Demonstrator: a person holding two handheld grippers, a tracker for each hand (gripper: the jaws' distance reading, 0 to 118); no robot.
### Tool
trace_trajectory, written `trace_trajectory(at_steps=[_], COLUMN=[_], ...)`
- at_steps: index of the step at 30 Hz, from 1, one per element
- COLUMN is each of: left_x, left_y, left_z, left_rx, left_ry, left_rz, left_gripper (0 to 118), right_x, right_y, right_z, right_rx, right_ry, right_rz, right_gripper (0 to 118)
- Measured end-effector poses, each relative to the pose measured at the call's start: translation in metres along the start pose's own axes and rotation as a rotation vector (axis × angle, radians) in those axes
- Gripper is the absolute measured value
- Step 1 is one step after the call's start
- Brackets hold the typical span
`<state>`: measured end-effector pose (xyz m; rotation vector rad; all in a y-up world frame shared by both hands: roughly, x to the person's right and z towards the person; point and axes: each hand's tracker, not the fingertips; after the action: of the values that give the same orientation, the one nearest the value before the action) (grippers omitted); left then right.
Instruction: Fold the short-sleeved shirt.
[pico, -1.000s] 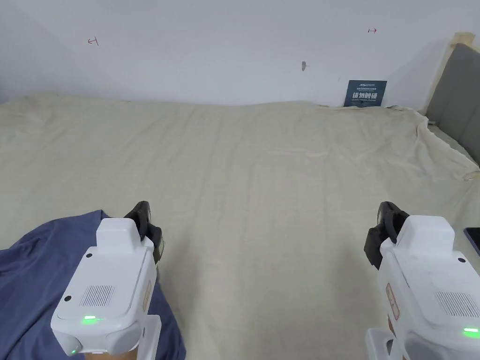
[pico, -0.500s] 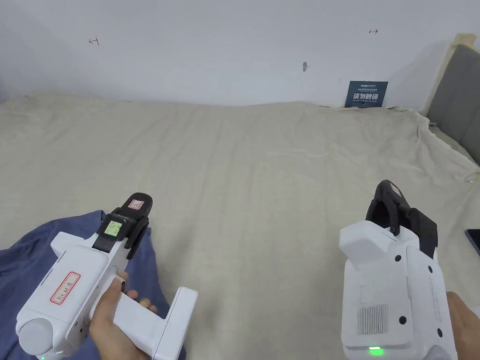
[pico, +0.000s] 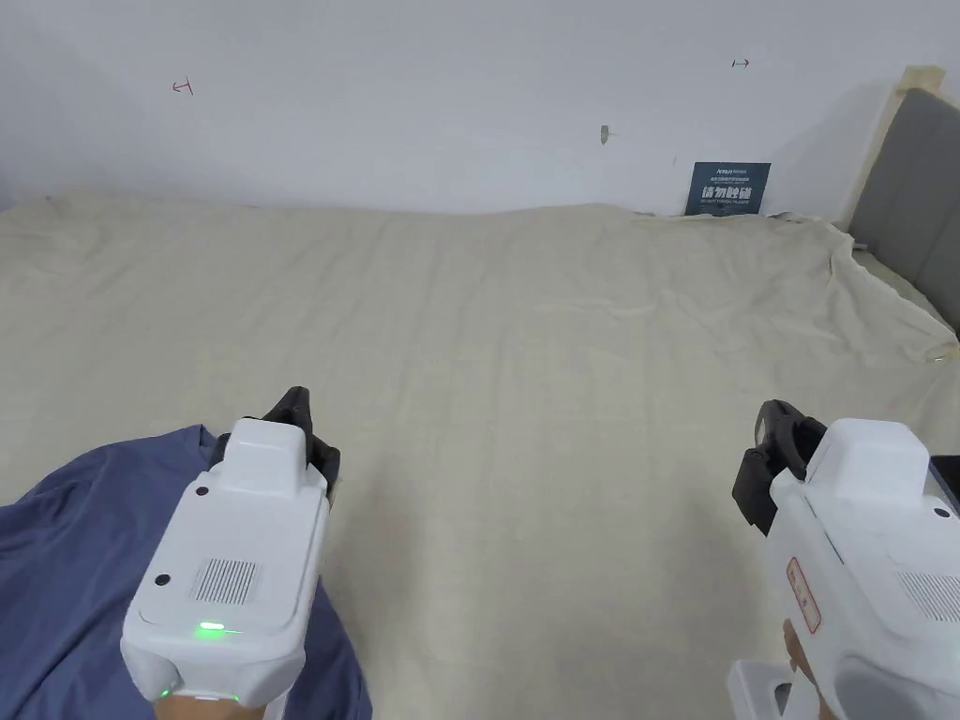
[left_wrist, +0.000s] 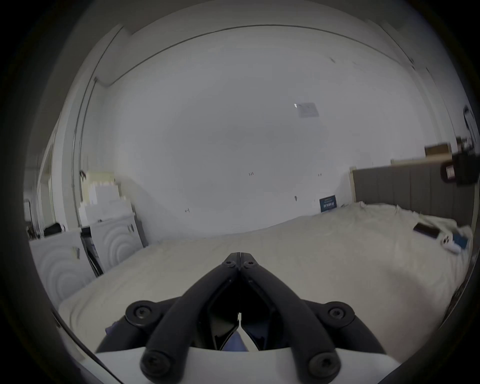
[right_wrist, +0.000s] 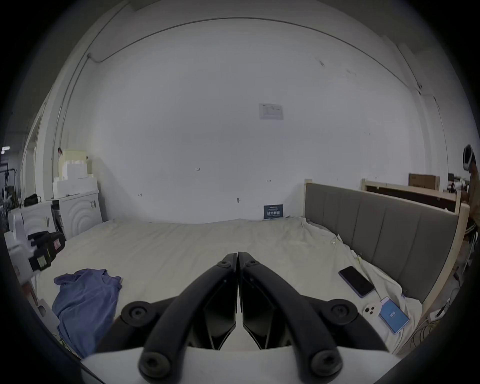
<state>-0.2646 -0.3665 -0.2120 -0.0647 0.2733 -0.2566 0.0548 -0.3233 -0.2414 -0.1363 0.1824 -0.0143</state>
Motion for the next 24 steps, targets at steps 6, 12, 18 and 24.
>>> trace_trajectory(at_steps=[6,12,18,24], left_x=[-0.010,-0.015,-0.014,-0.015], left_y=[0.001,0.001,0.000,0.000], left_z=[-0.002,-0.002,0.001,0.002], left_rx=[-0.008,-0.001,0.002,0.010], left_ry=[-0.024,-0.033,-0.029,-0.021], left_rz=[0.106,0.125,0.120,0.125], left_gripper=[0,0,0,0], right_x=[-0.012,-0.008,-0.013,-0.007], right_y=[0.002,0.004,0.007,0.008], right_z=[0.005,0.003,0.006,0.005], right_rx=[-0.004,-0.004,-0.007,-0.004], right_ry=[-0.016,-0.012,-0.005,-0.005], right_rz=[0.044,0.036,0.030,0.019], right_gripper=[0,0,0,0])
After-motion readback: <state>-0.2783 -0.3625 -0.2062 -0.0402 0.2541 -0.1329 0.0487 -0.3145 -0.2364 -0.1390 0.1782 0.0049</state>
